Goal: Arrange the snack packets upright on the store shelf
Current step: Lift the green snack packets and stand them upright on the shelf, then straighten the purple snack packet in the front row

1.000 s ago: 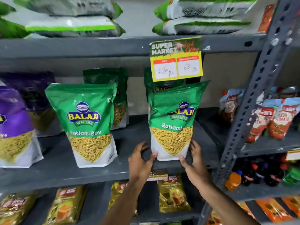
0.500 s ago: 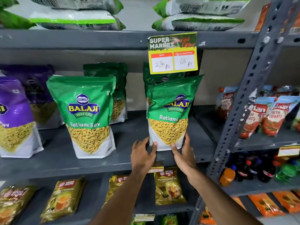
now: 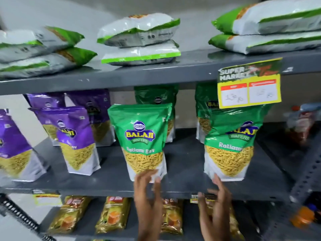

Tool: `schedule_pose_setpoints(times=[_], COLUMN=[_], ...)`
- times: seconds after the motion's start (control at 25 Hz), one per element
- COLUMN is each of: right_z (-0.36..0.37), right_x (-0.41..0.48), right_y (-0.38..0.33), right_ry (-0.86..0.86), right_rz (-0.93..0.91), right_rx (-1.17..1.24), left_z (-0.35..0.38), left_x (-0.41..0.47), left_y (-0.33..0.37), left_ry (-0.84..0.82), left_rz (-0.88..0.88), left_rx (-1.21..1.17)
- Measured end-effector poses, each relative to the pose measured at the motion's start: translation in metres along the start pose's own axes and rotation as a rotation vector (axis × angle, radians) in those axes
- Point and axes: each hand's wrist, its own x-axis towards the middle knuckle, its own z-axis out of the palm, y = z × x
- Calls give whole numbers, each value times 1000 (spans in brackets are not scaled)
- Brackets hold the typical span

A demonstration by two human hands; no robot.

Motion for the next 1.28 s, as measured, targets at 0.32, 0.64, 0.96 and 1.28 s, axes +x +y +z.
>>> schedule_pose_setpoints(times=[0.32, 0.64, 0.96, 1.28], right_z=[120, 143, 157, 267], right_x=[10, 8, -26, -67], right_y=[-42, -55, -85, -147], right_ry=[-374, -331, -95, -199], right_rz=[154, 266, -28, -8], right_rx=[73, 61, 3, 116], left_z=[-42, -55, -89, -221], left_x=[52, 68, 72, 169], left_y=[-60, -63, -70, -121], left_ry=[-56, -247, -125, 252], left_rz=[-433, -285, -266, -199], left_rx=[60, 145, 54, 32])
